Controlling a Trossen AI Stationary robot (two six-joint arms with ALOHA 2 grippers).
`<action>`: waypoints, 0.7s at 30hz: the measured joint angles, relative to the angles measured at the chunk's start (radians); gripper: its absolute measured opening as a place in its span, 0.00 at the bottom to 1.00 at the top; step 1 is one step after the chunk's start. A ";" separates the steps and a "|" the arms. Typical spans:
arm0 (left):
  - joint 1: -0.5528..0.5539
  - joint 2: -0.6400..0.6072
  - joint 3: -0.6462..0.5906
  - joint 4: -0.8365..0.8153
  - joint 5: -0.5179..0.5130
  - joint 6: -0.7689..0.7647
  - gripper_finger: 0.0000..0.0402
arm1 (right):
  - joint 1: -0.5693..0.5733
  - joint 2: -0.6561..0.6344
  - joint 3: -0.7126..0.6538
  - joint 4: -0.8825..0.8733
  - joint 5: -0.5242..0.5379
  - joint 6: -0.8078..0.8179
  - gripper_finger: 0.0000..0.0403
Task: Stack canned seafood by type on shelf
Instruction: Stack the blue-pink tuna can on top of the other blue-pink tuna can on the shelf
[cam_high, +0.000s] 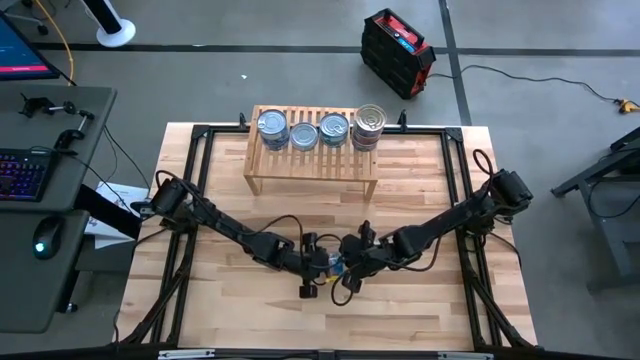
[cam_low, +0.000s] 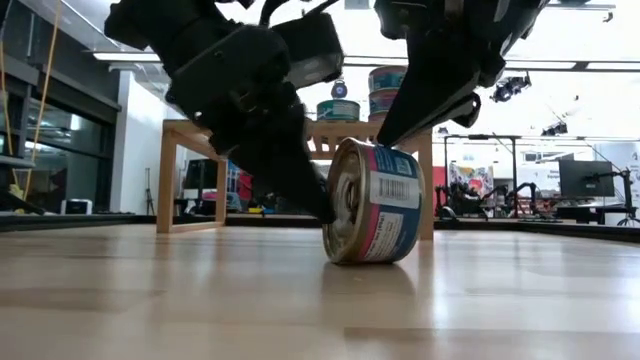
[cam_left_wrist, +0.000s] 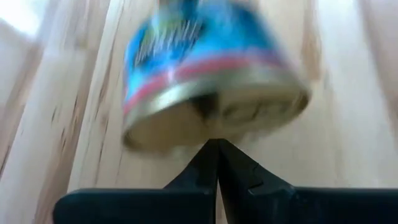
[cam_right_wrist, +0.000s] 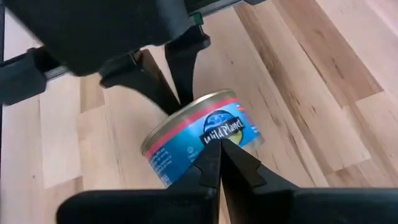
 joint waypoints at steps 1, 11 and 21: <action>0.000 -0.010 0.000 -0.036 0.002 -0.005 0.00 | 0.000 -0.008 0.000 -0.005 0.002 0.010 0.00; 0.010 -0.236 -0.053 -0.327 0.028 0.015 0.00 | 0.026 -0.140 0.000 -0.019 0.019 0.432 0.01; 0.036 -0.497 -0.298 -0.284 0.010 -0.190 0.00 | 0.098 -0.116 0.029 0.335 0.053 0.532 0.35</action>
